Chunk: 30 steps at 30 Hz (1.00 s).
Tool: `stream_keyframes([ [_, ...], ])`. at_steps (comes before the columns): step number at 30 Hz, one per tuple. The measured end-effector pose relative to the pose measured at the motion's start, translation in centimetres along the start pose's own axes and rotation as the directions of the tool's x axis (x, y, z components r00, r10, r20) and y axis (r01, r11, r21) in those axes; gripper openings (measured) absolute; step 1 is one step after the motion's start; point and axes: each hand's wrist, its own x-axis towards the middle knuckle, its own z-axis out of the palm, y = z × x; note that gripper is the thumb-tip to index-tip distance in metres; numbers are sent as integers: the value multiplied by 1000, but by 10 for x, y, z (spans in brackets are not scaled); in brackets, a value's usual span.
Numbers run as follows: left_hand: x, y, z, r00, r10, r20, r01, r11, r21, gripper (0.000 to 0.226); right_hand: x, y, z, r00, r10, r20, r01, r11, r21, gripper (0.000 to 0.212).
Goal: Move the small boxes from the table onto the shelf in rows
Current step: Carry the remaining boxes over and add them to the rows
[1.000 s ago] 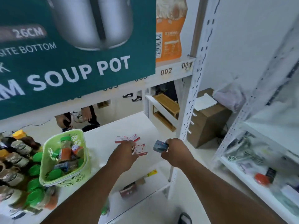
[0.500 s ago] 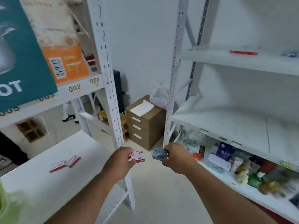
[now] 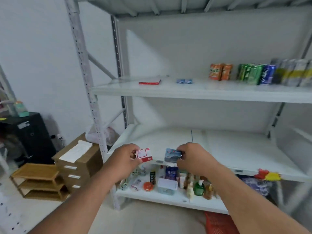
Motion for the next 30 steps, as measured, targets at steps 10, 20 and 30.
stream_keyframes([
  [10,107,102,15,962,266,61,-268,963,12,29,26,59,-101,987,111,-118,-111,994,1,7],
  [20,241,120,-11,915,400,49,-401,916,13,18,132,48,-158,967,126,-219,-136,990,-31,28],
  [30,353,140,-28,911,410,50,-412,911,32,35,236,62,-196,963,130,-236,-152,985,-76,28],
])
